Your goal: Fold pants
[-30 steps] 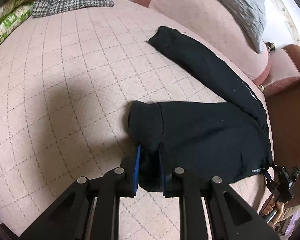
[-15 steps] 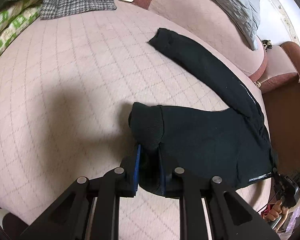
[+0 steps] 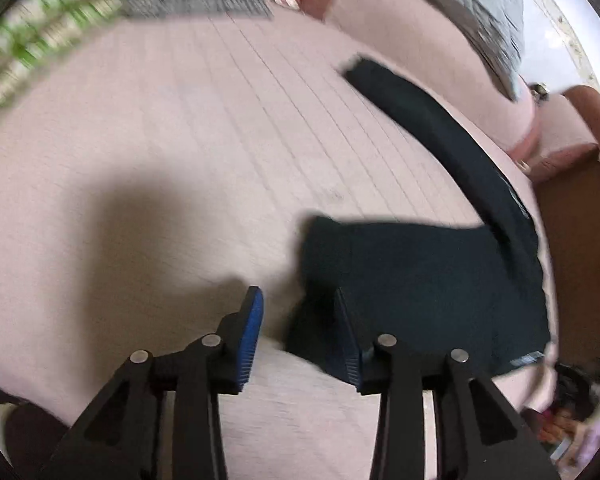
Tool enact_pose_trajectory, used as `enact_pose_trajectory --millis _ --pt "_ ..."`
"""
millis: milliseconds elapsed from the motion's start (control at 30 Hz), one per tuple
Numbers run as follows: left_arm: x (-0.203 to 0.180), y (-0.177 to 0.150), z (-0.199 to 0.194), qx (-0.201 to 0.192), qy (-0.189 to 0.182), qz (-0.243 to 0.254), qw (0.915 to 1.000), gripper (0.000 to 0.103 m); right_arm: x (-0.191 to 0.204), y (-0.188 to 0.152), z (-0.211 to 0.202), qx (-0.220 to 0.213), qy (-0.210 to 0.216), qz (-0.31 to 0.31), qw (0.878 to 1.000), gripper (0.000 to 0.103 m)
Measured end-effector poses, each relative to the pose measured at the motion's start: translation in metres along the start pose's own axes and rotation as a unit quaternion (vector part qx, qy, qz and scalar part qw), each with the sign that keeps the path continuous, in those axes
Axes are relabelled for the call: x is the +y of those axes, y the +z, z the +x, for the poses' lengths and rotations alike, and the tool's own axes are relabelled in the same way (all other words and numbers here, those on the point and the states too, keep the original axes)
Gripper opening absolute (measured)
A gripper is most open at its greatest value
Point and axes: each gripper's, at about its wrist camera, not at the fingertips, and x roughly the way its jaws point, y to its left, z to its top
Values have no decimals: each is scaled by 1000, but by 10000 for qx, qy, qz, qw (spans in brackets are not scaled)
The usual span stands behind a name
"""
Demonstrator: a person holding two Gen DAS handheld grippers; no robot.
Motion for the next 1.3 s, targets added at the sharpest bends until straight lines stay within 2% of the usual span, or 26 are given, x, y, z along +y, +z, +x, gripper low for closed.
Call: enact_pose_trajectory --millis 33,133,200,300,367,400,433,467,533,567,600,667,767,833,967,1067,1167,1300 --pt "3 3 -6 -157 177 39 9997 37 3 2 -9 -137 -10 -85 9999 18" --pt "6 13 -6 -183 77 -72 9998 37 23 4 -26 -367 101 -452 9983 28" --pt "-4 13 -1 -169 9 49 9998 37 41 0 -23 -247 293 -703 9968 29" --pt "-33 10 13 -131 -98 571 9982 37 75 -21 -3 159 639 -1120 9915 29" --pt "-49 6 26 -39 216 962 9951 38 91 -37 11 486 826 -1305 9868 29" --pt "-56 4 38 14 627 1188 9909 38 99 -45 19 648 887 -1422 9837 29" --pt "-61 4 52 71 1091 1435 9836 44 106 -52 27 757 890 -1553 9809 29" --pt "-63 5 56 -7 1215 1563 9802 49 113 -57 35 843 853 -1702 9781 29" --pt "-60 10 51 -28 1316 1506 9798 56 118 -65 48 961 636 -1933 9743 33" --pt "-57 14 48 -5 1171 1394 9833 56 120 -65 56 1011 460 -1996 9736 38" --pt "-53 18 42 -16 950 1244 9877 56 117 -64 60 1054 344 -2033 9728 38" --pt "-48 27 24 -190 541 1089 9924 56 115 -60 57 1073 414 -2100 9709 38" --pt "-50 50 7 -394 102 1021 9939 57 123 -48 49 994 472 -2380 9650 40" --pt "-58 72 7 -353 -145 930 9949 60 128 -29 49 954 545 -2493 9622 46" --pt "-79 118 25 -374 -399 797 9953 66 150 13 58 750 607 -2640 9597 48" --pt "-94 150 50 -349 -459 688 9960 66 169 44 74 511 463 -2832 9566 49" --pt "-102 186 83 -216 -622 568 9962 66 189 83 105 604 461 -2848 9556 50" --pt "-116 229 124 -195 -626 503 9966 66 232 120 154 613 290 -3200 9450 55"
